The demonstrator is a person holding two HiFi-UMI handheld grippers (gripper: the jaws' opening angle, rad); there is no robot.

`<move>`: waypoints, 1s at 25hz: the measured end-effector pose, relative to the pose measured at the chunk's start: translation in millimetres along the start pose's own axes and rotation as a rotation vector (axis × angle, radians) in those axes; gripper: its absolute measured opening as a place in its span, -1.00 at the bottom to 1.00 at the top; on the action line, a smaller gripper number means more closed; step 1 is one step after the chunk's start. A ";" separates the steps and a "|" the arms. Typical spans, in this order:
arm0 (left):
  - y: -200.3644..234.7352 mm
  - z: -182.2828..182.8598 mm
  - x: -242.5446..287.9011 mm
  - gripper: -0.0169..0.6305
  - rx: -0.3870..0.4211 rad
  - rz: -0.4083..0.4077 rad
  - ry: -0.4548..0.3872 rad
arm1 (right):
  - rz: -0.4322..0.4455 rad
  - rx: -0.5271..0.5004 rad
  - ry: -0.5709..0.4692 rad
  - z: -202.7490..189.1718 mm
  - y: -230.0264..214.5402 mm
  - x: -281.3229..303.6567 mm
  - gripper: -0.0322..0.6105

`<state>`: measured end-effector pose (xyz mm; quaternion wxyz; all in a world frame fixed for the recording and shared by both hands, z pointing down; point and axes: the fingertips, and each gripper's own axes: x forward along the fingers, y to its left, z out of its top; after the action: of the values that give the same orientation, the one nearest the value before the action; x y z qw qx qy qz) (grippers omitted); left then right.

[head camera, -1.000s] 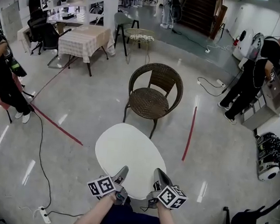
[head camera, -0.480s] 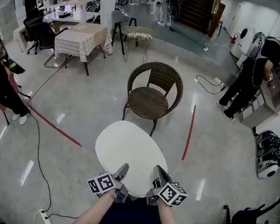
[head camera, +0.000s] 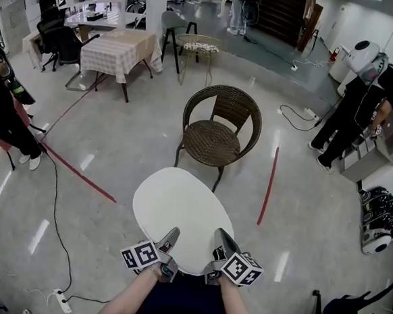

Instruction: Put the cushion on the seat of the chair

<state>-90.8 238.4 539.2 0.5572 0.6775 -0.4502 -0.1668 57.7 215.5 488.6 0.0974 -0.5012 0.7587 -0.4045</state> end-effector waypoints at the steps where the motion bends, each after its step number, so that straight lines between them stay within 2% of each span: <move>1: -0.4 1.6 1.8 -0.70 -0.003 0.001 -0.005 | 0.007 -0.003 0.004 1.1 0.8 2.7 -0.85; 12: 7.2 23.8 46.4 -0.70 -0.012 0.023 -0.008 | 0.024 0.019 0.037 19.4 -18.8 51.7 -0.85; 19: 2.3 57.0 98.9 -0.70 -0.018 0.021 -0.033 | 0.032 0.020 0.022 62.4 -35.9 97.5 -0.85; 25: -4.9 70.4 147.7 -0.70 -0.030 0.011 -0.024 | 0.031 0.021 0.022 99.1 -55.4 130.4 -0.85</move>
<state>-60.3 78.2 552.7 0.5631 0.6643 -0.4580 -0.1784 87.9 45.4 496.9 0.1006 -0.4838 0.7632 -0.4164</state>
